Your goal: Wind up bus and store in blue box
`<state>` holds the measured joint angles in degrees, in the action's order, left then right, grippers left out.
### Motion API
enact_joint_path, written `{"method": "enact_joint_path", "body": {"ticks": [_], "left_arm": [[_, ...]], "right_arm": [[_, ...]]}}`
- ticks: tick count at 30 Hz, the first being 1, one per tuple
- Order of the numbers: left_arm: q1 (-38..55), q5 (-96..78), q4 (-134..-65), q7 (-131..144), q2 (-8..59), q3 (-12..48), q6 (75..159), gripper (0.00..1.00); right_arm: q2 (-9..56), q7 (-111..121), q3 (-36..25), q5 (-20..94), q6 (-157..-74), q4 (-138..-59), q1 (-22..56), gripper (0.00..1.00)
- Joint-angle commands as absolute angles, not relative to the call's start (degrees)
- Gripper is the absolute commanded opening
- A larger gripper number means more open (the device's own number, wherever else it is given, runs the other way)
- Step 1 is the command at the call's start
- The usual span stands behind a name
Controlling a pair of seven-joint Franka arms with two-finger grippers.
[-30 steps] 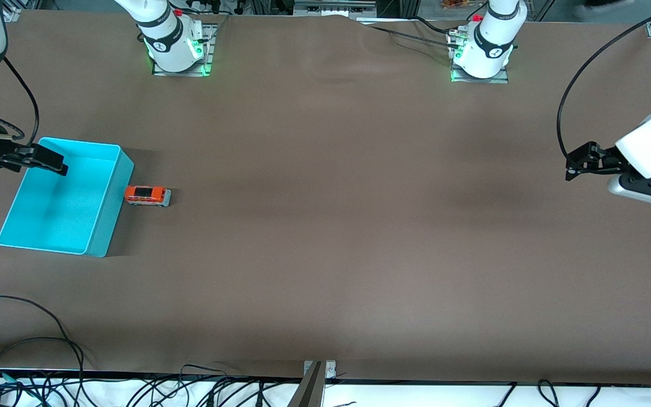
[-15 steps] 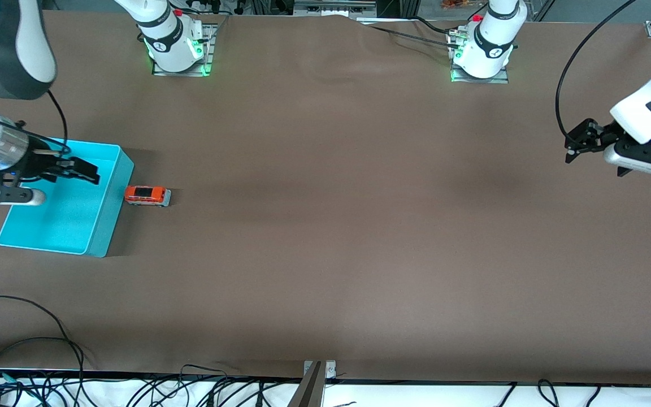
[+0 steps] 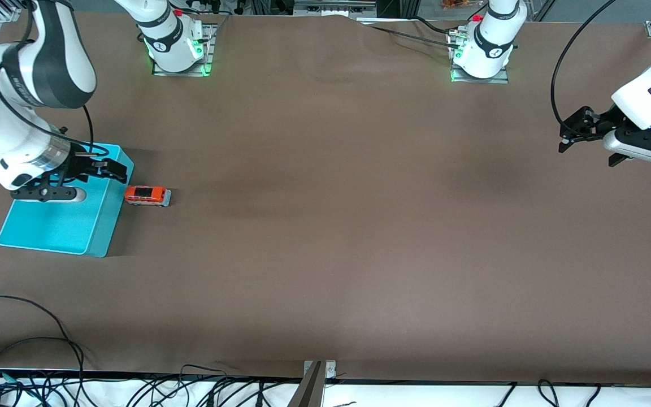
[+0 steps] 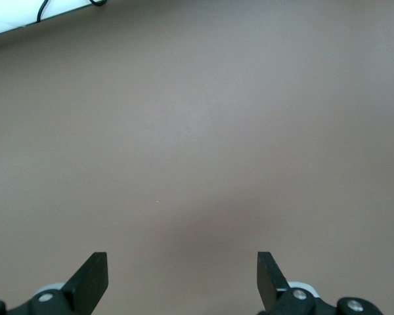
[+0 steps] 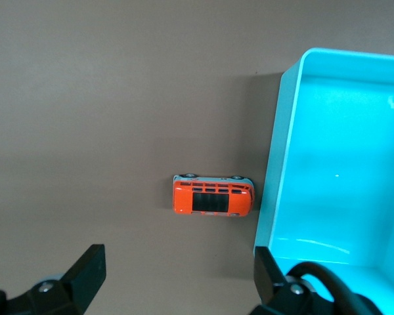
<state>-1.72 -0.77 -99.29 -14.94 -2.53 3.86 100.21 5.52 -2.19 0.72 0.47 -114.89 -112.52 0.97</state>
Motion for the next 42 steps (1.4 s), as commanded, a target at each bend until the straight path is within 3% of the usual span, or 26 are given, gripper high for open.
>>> {"method": "enact_joint_path", "body": {"ticks": [1, 7, 18, 42], "left_arm": [[-0.44, -1.85, -100.11, -15.12, -3.52, 2.55, 99.67, 1.0], [0.43, -1.67, -99.67, -15.12, -3.43, 0.62, 99.14, 1.0], [1.41, -1.67, -98.18, -15.03, -2.29, -0.44, 97.48, 1.0], [-0.53, -1.05, -92.99, -14.68, -0.44, -0.53, 94.66, 1.0]], "right_arm": [[2.37, -2.11, 0.97, 1.14, -121.1, -120.84, 0.79, 1.0], [2.37, -3.07, 0.97, 1.14, -122.6, -124.53, 0.79, 1.0], [2.9, -14.4, 1.4, 1.14, -133.41, -131.3, 0.88, 1.0], [6.24, -45.86, 1.67, 1.05, -145.11, -136.49, 0.88, 1.0]]}}
